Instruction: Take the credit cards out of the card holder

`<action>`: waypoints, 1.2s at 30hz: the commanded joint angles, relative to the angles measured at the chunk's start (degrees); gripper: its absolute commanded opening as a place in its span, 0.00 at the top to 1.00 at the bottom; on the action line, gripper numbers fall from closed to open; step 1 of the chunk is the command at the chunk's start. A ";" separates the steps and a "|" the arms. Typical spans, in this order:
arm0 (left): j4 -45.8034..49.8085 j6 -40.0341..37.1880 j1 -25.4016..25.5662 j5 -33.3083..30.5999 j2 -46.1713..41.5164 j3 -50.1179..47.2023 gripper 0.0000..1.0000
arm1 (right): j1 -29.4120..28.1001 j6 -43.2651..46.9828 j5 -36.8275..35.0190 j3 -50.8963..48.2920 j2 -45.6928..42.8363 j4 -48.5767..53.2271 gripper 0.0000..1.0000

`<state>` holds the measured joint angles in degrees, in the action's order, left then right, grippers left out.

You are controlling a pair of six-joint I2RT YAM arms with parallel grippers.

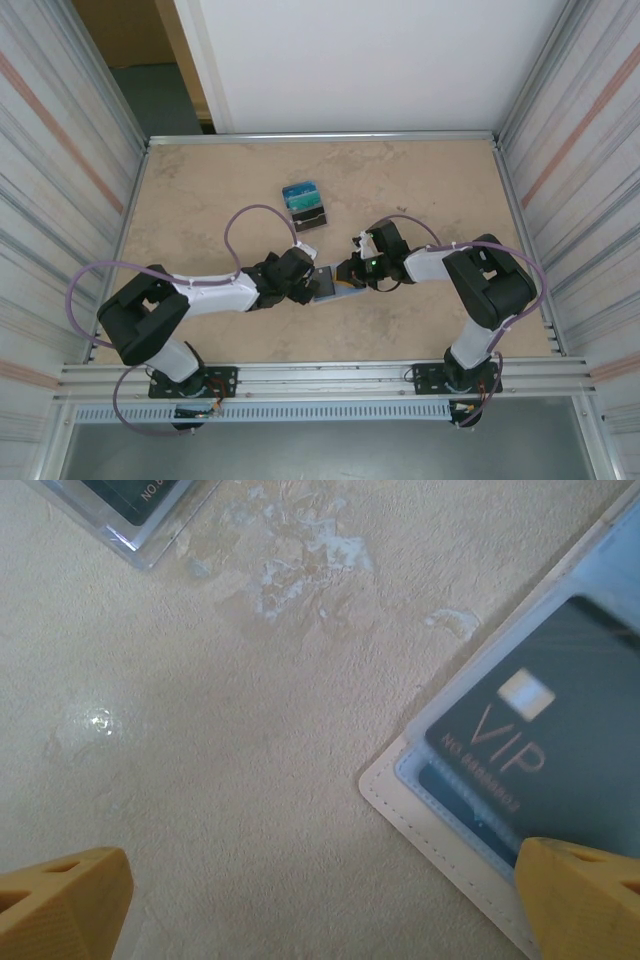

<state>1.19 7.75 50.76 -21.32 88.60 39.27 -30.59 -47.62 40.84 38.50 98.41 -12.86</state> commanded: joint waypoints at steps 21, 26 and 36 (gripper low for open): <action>2.94 -0.43 0.42 -1.82 1.23 1.03 0.01 | -1.26 1.00 -1.68 1.78 1.07 3.73 0.82; 2.79 -0.54 0.48 -1.78 1.24 1.08 0.01 | -2.40 1.25 -2.02 2.78 1.76 4.34 0.82; 2.93 -0.72 0.50 -1.69 1.33 1.20 0.01 | -2.03 -0.99 0.51 1.82 1.62 -0.01 0.85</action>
<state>1.78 7.73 50.76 -21.78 88.73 39.77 -32.91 -47.62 39.51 40.40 99.74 -10.81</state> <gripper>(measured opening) 0.986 0.149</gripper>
